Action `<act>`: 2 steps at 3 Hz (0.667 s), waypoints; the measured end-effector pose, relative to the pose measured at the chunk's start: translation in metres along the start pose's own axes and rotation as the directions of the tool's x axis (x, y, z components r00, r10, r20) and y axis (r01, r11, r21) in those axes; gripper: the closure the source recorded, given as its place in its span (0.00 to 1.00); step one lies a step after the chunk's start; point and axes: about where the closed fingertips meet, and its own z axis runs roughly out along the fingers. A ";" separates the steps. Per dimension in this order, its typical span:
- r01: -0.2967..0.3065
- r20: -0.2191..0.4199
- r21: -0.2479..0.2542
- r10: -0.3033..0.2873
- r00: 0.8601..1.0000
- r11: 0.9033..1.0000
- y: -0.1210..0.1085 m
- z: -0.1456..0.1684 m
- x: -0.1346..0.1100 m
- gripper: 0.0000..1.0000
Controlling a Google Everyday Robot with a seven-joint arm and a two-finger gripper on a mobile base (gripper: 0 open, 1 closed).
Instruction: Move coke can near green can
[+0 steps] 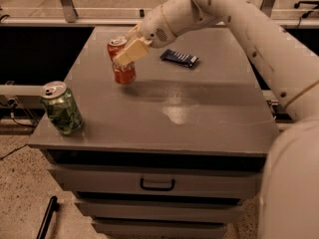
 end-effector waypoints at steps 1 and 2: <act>-0.005 -0.003 -0.091 0.005 1.000 0.996 0.064 -0.028 0.011 1.00; -0.001 -0.008 -0.152 0.000 1.000 0.988 0.117 -0.037 0.023 1.00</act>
Offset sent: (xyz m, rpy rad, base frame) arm -0.1820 -0.0553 -0.0220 -0.0238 0.1140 0.1846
